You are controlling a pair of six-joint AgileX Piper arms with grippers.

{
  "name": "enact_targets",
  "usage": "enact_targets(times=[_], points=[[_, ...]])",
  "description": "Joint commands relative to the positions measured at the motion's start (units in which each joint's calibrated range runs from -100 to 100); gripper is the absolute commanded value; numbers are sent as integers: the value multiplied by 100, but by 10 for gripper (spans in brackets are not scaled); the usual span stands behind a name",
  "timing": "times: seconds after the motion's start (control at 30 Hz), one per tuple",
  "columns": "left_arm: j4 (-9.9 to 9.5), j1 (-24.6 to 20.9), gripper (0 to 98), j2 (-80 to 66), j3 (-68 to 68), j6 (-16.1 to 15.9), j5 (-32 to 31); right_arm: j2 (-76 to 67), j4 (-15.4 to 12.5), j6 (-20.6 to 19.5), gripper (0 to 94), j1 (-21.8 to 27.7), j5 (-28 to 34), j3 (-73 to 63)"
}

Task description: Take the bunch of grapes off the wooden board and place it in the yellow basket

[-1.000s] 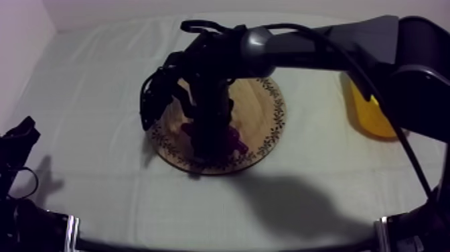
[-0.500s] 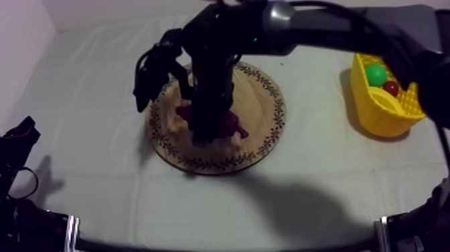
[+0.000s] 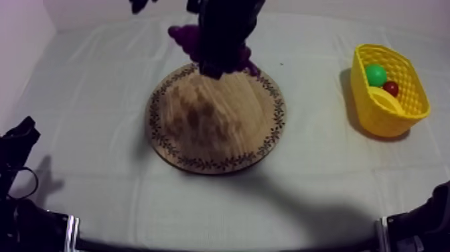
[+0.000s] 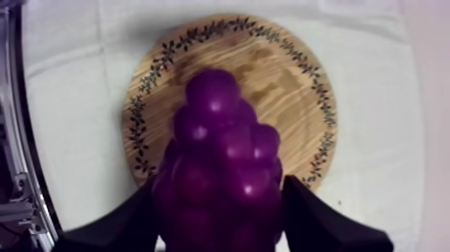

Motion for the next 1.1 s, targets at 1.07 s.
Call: enact_targets(times=[1.07], points=[[1,-1,0,3,4,1,3,-2543,263,-444,330,3361,-72,3508]])
